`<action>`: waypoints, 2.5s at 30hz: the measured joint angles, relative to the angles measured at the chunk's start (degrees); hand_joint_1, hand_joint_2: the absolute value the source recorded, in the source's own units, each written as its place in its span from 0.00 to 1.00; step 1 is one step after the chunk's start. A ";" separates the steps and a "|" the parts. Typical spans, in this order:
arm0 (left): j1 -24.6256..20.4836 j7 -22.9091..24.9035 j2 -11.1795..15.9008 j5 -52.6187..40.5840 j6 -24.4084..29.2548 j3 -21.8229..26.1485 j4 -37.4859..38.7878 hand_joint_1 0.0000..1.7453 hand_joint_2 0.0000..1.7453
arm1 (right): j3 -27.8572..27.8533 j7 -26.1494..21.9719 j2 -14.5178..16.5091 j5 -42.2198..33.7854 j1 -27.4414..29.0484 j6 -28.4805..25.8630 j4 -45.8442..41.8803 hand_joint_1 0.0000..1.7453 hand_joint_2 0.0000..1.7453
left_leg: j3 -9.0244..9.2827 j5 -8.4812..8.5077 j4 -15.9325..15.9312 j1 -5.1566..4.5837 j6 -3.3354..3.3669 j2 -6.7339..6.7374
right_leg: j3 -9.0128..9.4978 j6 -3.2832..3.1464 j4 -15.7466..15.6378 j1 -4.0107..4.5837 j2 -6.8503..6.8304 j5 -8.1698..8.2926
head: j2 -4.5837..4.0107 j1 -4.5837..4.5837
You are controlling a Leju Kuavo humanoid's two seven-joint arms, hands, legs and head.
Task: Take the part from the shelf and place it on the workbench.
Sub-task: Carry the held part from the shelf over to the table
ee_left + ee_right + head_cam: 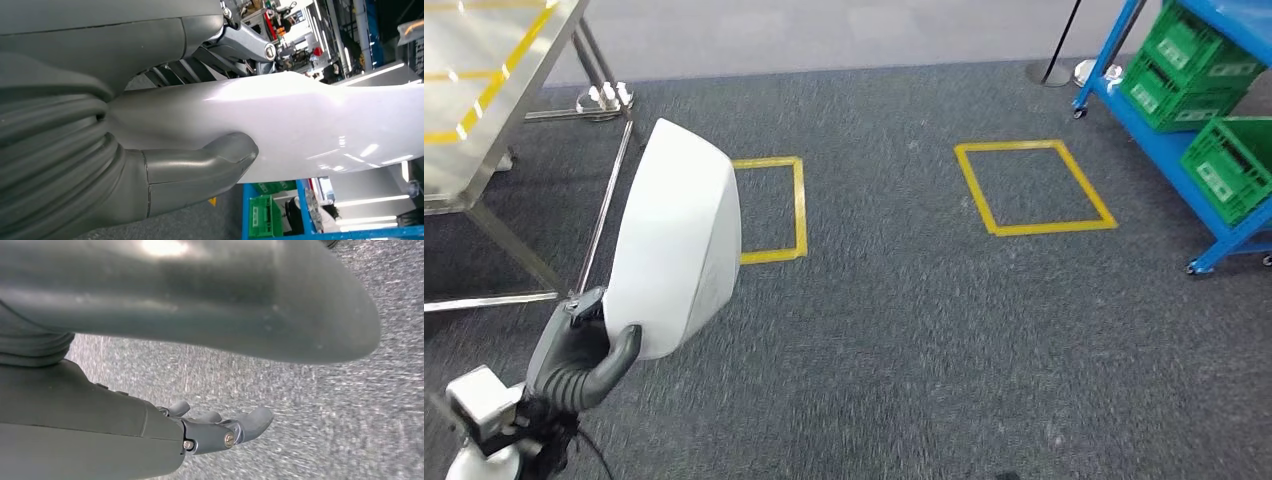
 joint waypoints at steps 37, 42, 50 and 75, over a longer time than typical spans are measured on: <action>-3.96 0.84 -1.92 1.70 -1.84 -4.57 2.86 1.00 1.00 | -1.55 -0.31 0.73 -1.18 0.26 -0.60 0.00 0.00 0.00 | -0.03 0.76 -0.81 0.14 2.10 -4.61 | -5.79 1.16 12.10 -0.79 6.53 -6.14 | 0.00 0.27; -2.60 -0.67 -0.80 1.62 -1.33 -4.49 3.02 1.00 1.00 | -1.55 -0.77 0.71 -0.33 0.56 -0.54 0.00 0.00 0.00 | -0.37 0.91 -0.22 0.42 1.54 -8.90 | -4.26 1.30 7.57 -1.45 8.88 -1.48 | 0.00 0.27; -1.81 -1.45 0.62 -0.05 -0.44 -4.38 2.39 1.00 1.00 | -1.55 -0.69 0.81 -0.28 0.29 -0.31 0.00 0.00 0.00 | -3.21 -0.40 2.72 0.38 -1.28 -8.42 | -1.62 -1.16 0.57 -1.23 8.10 1.40 | 0.00 0.09; 0.15 -0.17 10.10 -4.25 0.33 14.22 -4.12 1.00 1.00 | -1.52 0.11 0.97 1.04 0.15 0.27 0.00 0.00 0.00 | -0.30 1.16 -0.21 0.31 0.53 -10.31 | -1.77 0.52 1.73 -1.18 10.83 1.01 | 0.00 0.02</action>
